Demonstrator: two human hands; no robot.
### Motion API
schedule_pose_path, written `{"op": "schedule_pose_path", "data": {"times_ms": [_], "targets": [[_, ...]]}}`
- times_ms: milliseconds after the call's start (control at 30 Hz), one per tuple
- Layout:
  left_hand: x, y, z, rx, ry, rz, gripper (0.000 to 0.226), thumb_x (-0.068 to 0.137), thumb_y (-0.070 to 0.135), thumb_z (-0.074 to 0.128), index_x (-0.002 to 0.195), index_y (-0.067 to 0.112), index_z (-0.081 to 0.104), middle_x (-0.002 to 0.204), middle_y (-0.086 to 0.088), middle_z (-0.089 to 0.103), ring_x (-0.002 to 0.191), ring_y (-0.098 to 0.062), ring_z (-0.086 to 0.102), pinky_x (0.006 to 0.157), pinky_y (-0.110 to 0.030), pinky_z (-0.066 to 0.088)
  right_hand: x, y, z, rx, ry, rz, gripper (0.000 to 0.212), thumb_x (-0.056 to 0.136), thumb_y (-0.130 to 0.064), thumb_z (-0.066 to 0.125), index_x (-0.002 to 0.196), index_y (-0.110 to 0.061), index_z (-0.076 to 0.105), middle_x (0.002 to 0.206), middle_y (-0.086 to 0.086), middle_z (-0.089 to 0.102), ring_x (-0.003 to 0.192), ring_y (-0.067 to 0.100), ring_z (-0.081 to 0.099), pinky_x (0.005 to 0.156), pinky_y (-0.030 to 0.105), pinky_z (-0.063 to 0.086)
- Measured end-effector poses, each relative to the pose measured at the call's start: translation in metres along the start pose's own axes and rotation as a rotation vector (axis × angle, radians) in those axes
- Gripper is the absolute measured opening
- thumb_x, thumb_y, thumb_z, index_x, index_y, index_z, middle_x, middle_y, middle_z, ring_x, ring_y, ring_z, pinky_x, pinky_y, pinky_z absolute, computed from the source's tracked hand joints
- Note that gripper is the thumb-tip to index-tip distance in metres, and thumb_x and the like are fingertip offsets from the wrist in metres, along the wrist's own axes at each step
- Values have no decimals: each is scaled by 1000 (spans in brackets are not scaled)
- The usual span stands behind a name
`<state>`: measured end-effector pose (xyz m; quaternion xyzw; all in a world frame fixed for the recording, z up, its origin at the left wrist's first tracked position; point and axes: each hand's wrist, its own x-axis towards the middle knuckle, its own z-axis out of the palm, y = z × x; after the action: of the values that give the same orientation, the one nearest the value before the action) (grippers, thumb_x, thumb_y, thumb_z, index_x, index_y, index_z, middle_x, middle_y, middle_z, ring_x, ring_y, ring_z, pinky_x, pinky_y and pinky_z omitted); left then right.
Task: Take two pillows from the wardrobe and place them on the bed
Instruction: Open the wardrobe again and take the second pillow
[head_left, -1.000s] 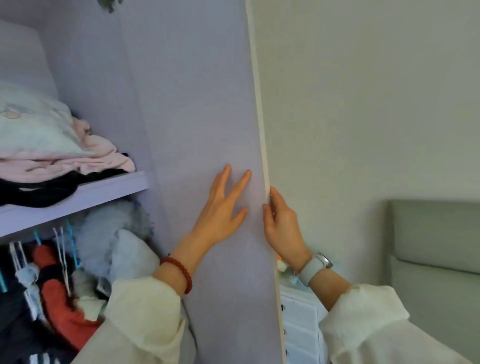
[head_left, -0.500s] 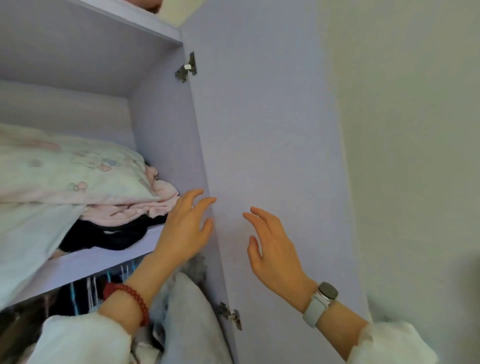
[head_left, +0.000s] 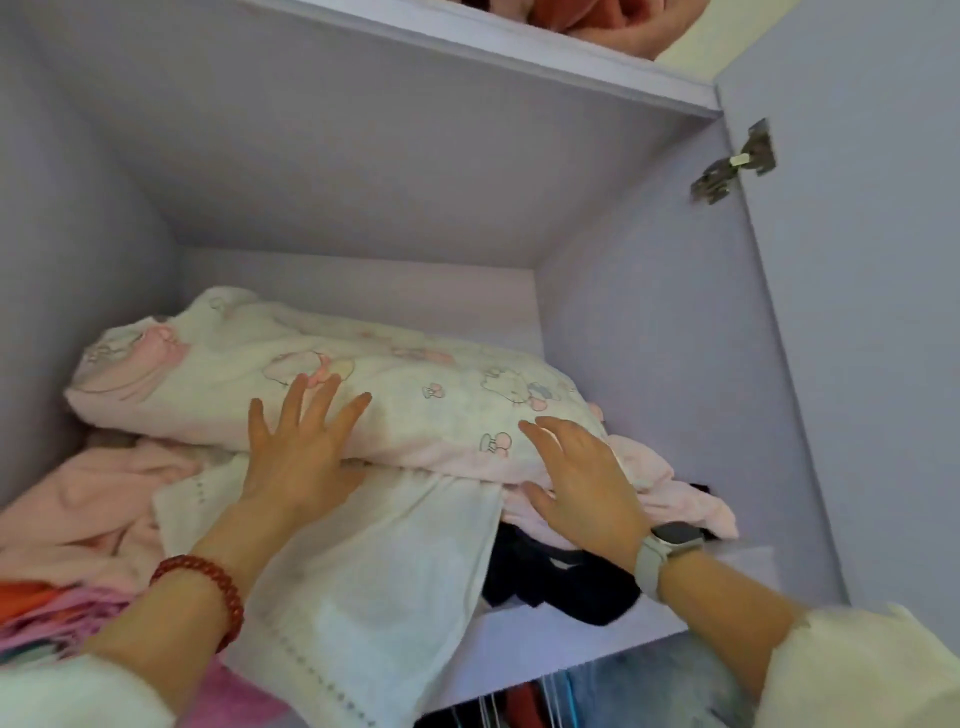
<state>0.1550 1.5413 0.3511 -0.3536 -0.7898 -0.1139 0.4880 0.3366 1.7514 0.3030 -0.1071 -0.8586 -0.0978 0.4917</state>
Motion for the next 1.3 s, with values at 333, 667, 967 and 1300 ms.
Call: {"op": "schedule_pose_path", "data": {"times_ms": [333, 667, 967, 1300], "targets": [[70, -36, 30, 201, 150, 80, 68, 56, 24, 82, 116, 15, 52, 108, -7, 62, 102, -32, 55, 97, -49, 36, 114, -32, 90, -233, 14, 136, 81, 79, -38, 62, 139, -23, 11, 139, 11, 36, 127, 31, 34, 103, 53, 26], [89, 4, -57, 81, 685, -22, 16, 69, -3, 53, 81, 9, 55, 69, -13, 56, 64, -30, 51, 57, -39, 33, 141, -36, -39, -363, 603, -68, 38, 64, -2, 26, 85, -9, 57, 68, 8, 58, 60, 28, 54, 55, 34, 43], [23, 80, -161, -59, 848, -19, 20, 72, -1, 55, 92, 5, 58, 73, -15, 58, 65, -33, 52, 61, -36, 22, 51, -21, -200, -421, 694, -147, 23, 67, 4, 51, 85, -8, 58, 67, 9, 58, 60, 31, 53, 56, 35, 40], [-86, 169, -230, -130, 751, 167, 25, 76, 2, 40, 92, 4, 59, 69, -14, 57, 61, -32, 52, 57, -35, 19, -97, 1, -282, -375, 571, -92, 34, 66, -7, 34, 84, -9, 63, 62, 8, 64, 53, 28, 57, 53, 28, 34]]}}
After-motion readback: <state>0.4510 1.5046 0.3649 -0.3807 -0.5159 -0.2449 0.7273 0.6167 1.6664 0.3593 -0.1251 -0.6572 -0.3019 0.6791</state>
